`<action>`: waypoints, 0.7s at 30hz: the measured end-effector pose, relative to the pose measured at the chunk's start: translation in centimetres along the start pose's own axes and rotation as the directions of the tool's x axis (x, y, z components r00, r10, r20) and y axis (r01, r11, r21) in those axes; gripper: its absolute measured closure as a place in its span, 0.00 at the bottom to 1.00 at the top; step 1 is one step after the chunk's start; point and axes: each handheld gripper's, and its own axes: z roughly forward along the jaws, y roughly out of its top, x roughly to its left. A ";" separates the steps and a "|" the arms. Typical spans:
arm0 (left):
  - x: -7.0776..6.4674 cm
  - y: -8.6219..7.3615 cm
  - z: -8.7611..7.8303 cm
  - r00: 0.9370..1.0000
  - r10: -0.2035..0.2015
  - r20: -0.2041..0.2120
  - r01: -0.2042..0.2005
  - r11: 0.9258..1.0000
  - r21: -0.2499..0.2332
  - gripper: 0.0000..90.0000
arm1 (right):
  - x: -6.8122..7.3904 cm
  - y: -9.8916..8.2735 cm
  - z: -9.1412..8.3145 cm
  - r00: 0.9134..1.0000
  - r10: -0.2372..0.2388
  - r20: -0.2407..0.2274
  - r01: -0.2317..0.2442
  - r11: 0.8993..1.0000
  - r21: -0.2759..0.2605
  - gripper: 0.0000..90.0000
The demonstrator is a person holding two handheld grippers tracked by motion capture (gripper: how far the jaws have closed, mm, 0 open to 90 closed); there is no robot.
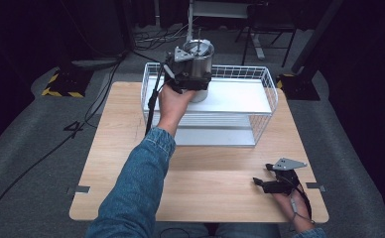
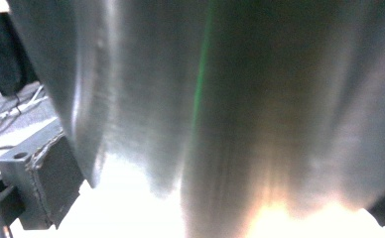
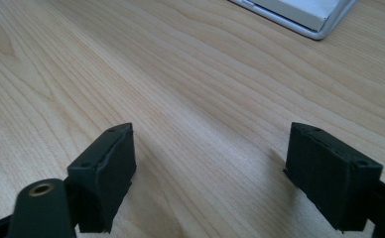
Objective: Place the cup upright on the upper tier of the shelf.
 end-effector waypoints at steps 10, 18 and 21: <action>0.0 0.2 -2.0 1.000 0.000 -0.001 0.000 0.999 -0.047 0.00 | 0.0 0.0 0.0 1.000 -0.001 -0.005 0.001 1.000 0.004 0.21; 0.3 0.0 -5.4 1.000 0.023 0.001 -0.022 0.997 -0.075 0.00 | -0.1 0.1 0.2 1.000 0.003 -0.004 -0.003 1.000 0.012 0.17; 0.3 -0.2 -6.7 1.000 0.024 0.005 -0.023 0.996 -0.083 0.00 | -0.2 0.2 0.3 1.000 0.002 -0.004 -0.002 1.000 0.014 0.16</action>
